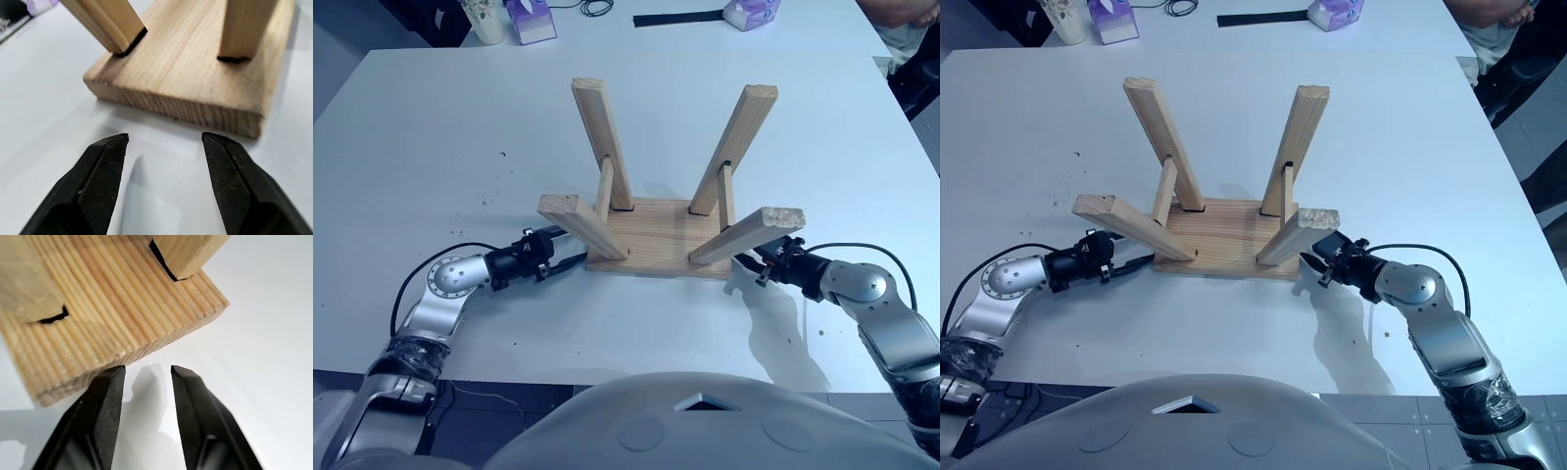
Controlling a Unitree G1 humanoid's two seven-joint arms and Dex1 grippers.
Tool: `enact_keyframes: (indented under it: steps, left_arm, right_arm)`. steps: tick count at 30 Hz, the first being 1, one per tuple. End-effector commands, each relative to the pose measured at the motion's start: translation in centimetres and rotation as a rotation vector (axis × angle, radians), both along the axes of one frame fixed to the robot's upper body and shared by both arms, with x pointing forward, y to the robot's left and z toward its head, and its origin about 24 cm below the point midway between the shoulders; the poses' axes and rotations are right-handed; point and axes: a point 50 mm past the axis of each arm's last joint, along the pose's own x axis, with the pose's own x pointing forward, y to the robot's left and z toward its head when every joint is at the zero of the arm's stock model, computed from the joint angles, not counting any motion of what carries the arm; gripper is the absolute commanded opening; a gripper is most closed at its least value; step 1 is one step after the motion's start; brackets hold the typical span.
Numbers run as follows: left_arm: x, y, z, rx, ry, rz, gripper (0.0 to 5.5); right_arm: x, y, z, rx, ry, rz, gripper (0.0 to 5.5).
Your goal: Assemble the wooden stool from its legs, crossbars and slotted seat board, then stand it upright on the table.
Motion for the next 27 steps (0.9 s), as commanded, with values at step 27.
enact_keyframes:
  steps: [27]
  left_arm:
    - [-5.1, -3.1, 6.2, -0.379, 0.297, -0.081, 2.81]
  right_arm:
    - [-4.0, 2.9, 4.6, 0.169, 0.029, 0.191, 1.71]
